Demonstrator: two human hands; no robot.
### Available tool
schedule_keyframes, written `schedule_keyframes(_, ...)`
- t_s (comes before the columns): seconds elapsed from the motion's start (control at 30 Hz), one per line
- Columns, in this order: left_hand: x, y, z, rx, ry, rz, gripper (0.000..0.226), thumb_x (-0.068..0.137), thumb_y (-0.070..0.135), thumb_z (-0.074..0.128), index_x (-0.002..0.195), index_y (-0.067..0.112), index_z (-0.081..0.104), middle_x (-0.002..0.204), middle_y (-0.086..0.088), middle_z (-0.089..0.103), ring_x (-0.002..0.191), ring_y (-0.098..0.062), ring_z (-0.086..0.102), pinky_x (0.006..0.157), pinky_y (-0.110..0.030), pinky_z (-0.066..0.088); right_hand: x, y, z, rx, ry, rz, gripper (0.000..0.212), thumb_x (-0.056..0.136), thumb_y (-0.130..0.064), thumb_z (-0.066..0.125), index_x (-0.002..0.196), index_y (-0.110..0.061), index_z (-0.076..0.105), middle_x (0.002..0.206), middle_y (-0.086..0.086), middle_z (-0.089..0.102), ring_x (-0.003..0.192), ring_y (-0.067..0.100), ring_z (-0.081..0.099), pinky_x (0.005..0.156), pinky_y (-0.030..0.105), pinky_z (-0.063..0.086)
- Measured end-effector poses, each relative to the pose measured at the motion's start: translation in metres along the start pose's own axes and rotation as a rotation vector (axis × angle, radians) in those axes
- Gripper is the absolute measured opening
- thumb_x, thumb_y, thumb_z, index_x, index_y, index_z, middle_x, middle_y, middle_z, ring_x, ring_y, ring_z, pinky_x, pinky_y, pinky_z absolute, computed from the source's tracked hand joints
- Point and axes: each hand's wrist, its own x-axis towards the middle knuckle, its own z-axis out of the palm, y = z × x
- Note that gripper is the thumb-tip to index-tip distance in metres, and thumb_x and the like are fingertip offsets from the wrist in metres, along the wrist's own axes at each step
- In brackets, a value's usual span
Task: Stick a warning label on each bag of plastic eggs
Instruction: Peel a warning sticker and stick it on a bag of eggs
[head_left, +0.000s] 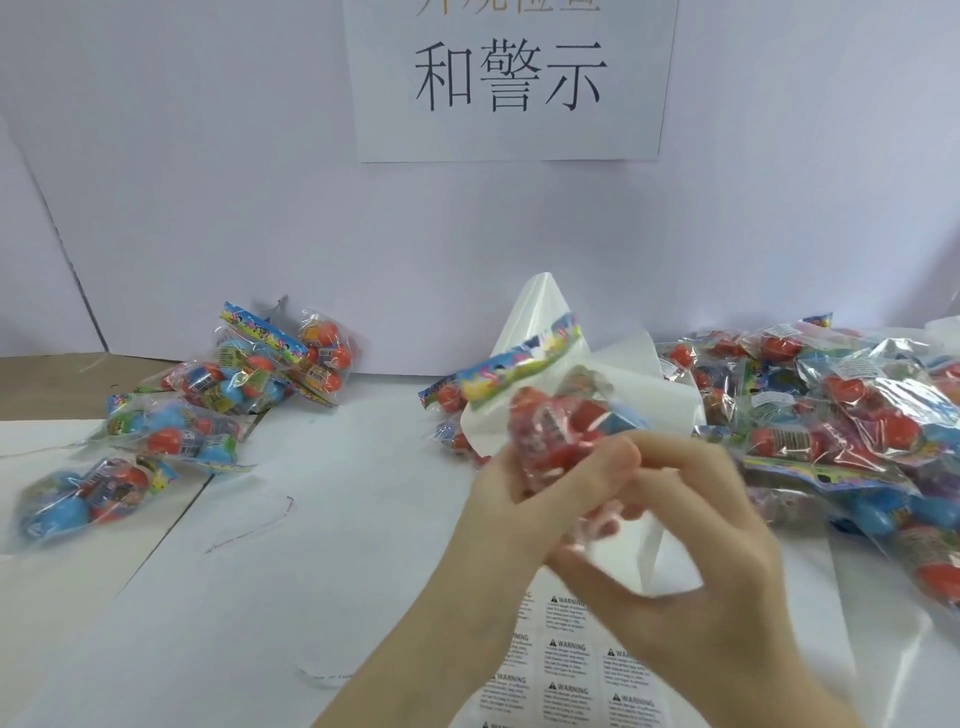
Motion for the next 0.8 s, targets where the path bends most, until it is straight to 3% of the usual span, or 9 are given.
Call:
schedule_keyframes(0.07,0.004,0.001,-0.005,-0.098,0.161,-0.018,0.035,0.055,0.014,0.085,0.088,0.009,0.075,0.089,-0.010,0.074,0.081,-0.018,0.070,0.077,-0.026,0.056,-0.001,-0.002,0.001,0.115,-0.109,0.053,0.033,0.069,-0.030,0.072,0.098,-0.021,0.061,0.112,0.000,0.056,0.094,0.000,0.054,0.080,0.011,0.044)
schedule_keyframes(0.13,0.010,0.002,-0.014,-0.264,0.354,-0.038,0.043,0.046,0.016,0.079,0.086,0.002,0.073,0.082,-0.008,0.074,0.069,-0.014,0.069,0.067,-0.022,0.057,0.000,0.000,0.000,0.161,-0.091,0.139,0.029,0.069,-0.028,0.073,0.095,-0.023,0.064,0.111,0.000,0.057,0.095,0.001,0.056,0.078,0.010,0.044)
schedule_keyframes(0.23,0.013,0.008,-0.025,-0.352,0.517,-0.041,0.023,0.054,0.020,0.070,0.075,0.012,0.074,0.079,-0.001,0.074,0.068,-0.009,0.067,0.069,-0.023,0.053,0.001,0.009,-0.006,0.081,0.011,0.426,0.021,0.070,-0.020,0.080,0.078,-0.028,0.062,0.081,-0.008,0.061,0.071,0.004,0.056,0.062,0.011,0.042)
schedule_keyframes(0.3,0.013,0.013,-0.029,-0.314,0.543,-0.091,0.006,0.064,0.023,0.070,0.062,0.019,0.074,0.077,0.004,0.073,0.069,-0.007,0.064,0.072,-0.025,0.042,0.001,0.018,-0.009,-0.093,-0.150,0.704,0.027,0.072,-0.030,0.078,0.074,-0.029,0.051,0.062,-0.008,0.058,0.060,0.004,0.053,0.056,0.013,0.037)
schedule_keyframes(0.4,0.013,0.013,-0.034,-0.236,0.487,-0.168,0.008,0.062,0.026,0.068,0.056,0.026,0.074,0.074,0.008,0.072,0.065,-0.003,0.064,0.074,-0.028,0.037,-0.006,0.025,-0.010,-0.300,-0.458,0.833,0.047,0.066,-0.058,0.069,0.079,-0.030,0.034,0.072,-0.010,0.055,0.068,-0.001,0.050,0.055,0.014,0.032)
schedule_keyframes(0.5,0.011,0.012,-0.032,-0.207,0.376,-0.188,0.011,0.055,0.026,0.067,0.061,0.024,0.076,0.078,0.004,0.074,0.067,-0.006,0.069,0.077,-0.029,0.045,-0.007,0.022,-0.009,-0.305,-0.618,0.876,0.063,0.055,-0.070,0.067,0.084,-0.033,0.025,0.084,-0.014,0.050,0.076,-0.005,0.047,0.055,0.012,0.031)
schedule_keyframes(0.6,0.010,0.011,-0.034,-0.197,0.312,-0.191,0.012,0.057,0.023,0.066,0.062,0.021,0.077,0.078,0.001,0.074,0.067,-0.008,0.070,0.068,-0.030,0.054,-0.006,0.023,-0.012,-0.295,-0.699,0.900,0.070,0.052,-0.065,0.074,0.087,-0.033,0.022,0.088,-0.015,0.048,0.082,-0.002,0.046,0.057,0.011,0.031)
schedule_keyframes(0.7,0.010,0.010,-0.038,-0.119,0.225,-0.274,0.025,0.053,0.025,0.068,0.076,0.020,0.078,0.085,-0.003,0.074,0.076,-0.013,0.069,0.089,-0.046,0.048,-0.007,0.024,-0.014,-0.183,-0.764,0.911,0.073,0.051,-0.056,0.082,0.092,-0.039,0.025,0.094,-0.017,0.047,0.088,-0.002,0.043,0.063,0.013,0.034)
schedule_keyframes(0.8,0.009,0.007,-0.038,-0.042,0.111,-0.363,0.052,0.046,0.027,0.073,0.096,0.012,0.075,0.095,-0.009,0.073,0.083,-0.018,0.065,0.087,-0.046,0.050,-0.006,0.021,-0.014,-0.112,-0.819,0.877,0.080,0.052,-0.046,0.086,0.096,-0.044,0.019,0.101,-0.019,0.041,0.092,-0.005,0.040,0.066,0.012,0.036)
